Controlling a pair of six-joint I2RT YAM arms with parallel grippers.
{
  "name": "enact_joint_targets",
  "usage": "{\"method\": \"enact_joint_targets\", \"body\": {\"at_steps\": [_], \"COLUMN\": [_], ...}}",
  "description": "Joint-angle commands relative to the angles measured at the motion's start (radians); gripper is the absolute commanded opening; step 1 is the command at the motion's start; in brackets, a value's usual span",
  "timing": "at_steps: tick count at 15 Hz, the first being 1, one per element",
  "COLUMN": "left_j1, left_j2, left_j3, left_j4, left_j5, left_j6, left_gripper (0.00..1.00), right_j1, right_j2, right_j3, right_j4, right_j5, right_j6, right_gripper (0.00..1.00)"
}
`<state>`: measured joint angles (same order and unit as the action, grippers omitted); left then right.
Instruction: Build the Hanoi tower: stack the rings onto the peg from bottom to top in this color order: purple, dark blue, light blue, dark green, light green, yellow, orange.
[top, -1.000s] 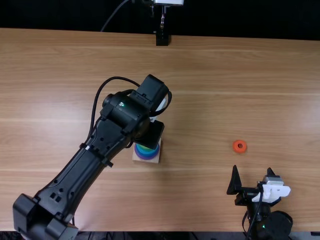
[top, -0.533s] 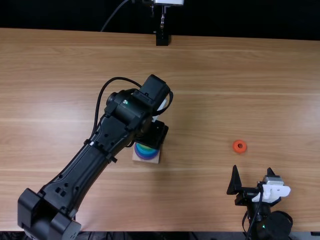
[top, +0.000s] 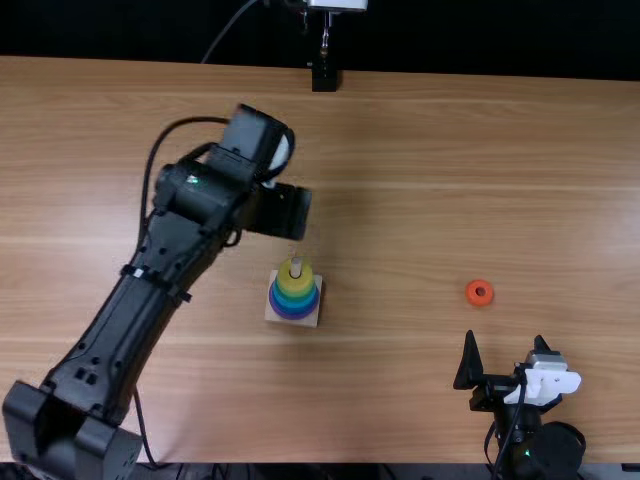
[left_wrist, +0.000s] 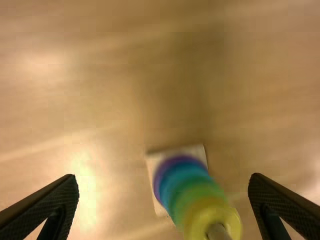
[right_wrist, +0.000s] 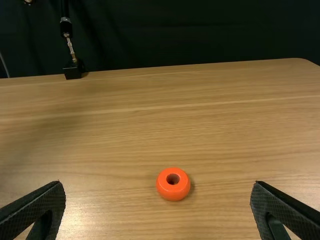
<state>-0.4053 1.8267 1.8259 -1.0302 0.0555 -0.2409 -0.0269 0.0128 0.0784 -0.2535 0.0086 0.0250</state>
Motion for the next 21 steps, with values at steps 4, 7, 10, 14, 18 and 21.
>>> {"method": "enact_joint_targets", "body": {"at_steps": [4,7,10,14,18,21], "left_j1": [0.175,0.283,0.322,0.356,0.379,0.395], "left_j2": [-0.216,-0.392,-0.593,-0.873,-1.213,-1.452], "left_j3": [-0.166,-0.445,-0.728,-1.050,-1.343,-1.534], "left_j4": [0.104,0.325,0.513,0.776,0.831,0.842], "left_j5": [-0.008,-0.009,-0.011,-0.013,-0.048,-0.054], "left_j6": [0.007,0.009,0.016,0.195,0.204,0.202], "left_gripper": [1.00,1.00,1.00,1.00,1.00,1.00], "right_j1": [-0.010,-0.010,-0.010,-0.010,-0.010,-0.010], "right_j2": [-0.013,-0.013,-0.013,-0.013,-0.013,-0.013], "right_j3": [-0.063,-0.063,-0.063,-0.063,-0.062,-0.063], "right_j4": [-0.070,-0.070,-0.070,-0.070,-0.070,-0.070], "right_j5": [0.012,0.012,0.012,0.012,0.012,0.012], "right_j6": [0.001,0.001,0.001,0.001,0.001,0.001], "right_gripper": [1.00,1.00,1.00,1.00,1.00,1.00]}}
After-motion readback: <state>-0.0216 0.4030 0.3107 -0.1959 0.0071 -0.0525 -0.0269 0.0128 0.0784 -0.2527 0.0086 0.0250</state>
